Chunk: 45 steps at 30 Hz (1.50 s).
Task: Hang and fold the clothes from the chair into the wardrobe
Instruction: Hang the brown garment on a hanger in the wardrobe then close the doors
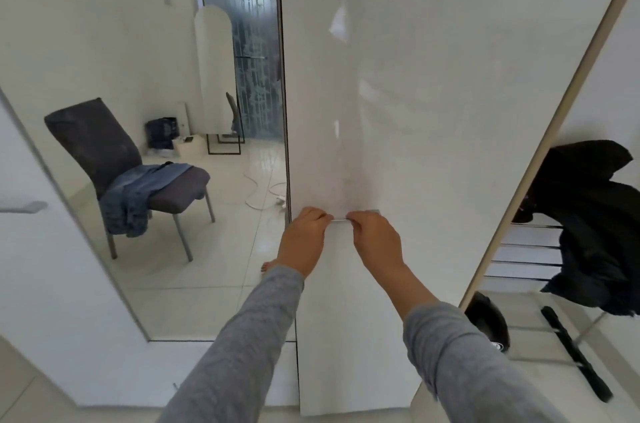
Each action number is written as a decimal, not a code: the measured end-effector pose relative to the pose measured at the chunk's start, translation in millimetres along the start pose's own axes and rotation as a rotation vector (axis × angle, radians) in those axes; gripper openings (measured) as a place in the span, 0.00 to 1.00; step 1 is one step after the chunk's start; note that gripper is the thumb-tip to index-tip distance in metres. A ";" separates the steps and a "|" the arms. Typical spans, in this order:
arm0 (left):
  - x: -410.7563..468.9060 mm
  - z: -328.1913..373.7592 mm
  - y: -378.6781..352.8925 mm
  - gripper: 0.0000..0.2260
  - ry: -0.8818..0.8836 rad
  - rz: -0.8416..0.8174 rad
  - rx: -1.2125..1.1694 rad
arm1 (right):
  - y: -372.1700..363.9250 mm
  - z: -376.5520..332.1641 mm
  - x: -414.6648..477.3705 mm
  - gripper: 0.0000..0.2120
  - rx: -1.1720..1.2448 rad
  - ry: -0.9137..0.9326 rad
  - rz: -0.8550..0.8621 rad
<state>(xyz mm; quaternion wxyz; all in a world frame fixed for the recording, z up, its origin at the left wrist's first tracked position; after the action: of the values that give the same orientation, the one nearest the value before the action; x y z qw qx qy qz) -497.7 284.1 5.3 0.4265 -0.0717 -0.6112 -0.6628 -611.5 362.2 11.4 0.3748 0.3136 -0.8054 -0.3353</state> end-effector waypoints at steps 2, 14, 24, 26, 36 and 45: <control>-4.5 4.2 5.1 0.12 -0.003 -0.029 -0.010 | 2.9 -1.8 -4.1 0.15 -0.014 -0.031 -0.005; -79.9 53.8 83.5 0.11 -0.413 0.278 -0.111 | 51.7 -18.2 -100.7 0.12 -0.127 -0.191 0.037; -88.2 115.9 99.3 0.13 0.217 -0.386 -1.061 | 139.5 -66.8 -170.5 0.11 -0.061 -0.217 0.337; -92.8 137.5 98.7 0.14 0.262 -0.396 -1.155 | 175.5 -83.4 -177.1 0.11 -0.059 -0.132 0.493; -67.3 230.2 101.1 0.17 0.102 -0.385 -1.260 | 286.9 -117.8 -191.3 0.12 -0.299 0.221 0.892; -25.6 322.5 90.2 0.22 -0.144 -0.299 -1.217 | 359.1 -94.9 -193.3 0.22 -0.690 0.277 0.799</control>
<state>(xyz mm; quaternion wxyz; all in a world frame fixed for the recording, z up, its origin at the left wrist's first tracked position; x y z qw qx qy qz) -560.3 587.5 135.3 0.1701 -0.2598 -0.1553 -0.9378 -524.4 687.2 260.6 0.6568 -0.1168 -0.6483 -0.3670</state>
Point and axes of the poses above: each hand's wrist, its own x-axis towards the middle knuckle, its own y-axis out of the back of the hand, z = x × y, the point moved 3 cm from there along x, towards the middle knuckle
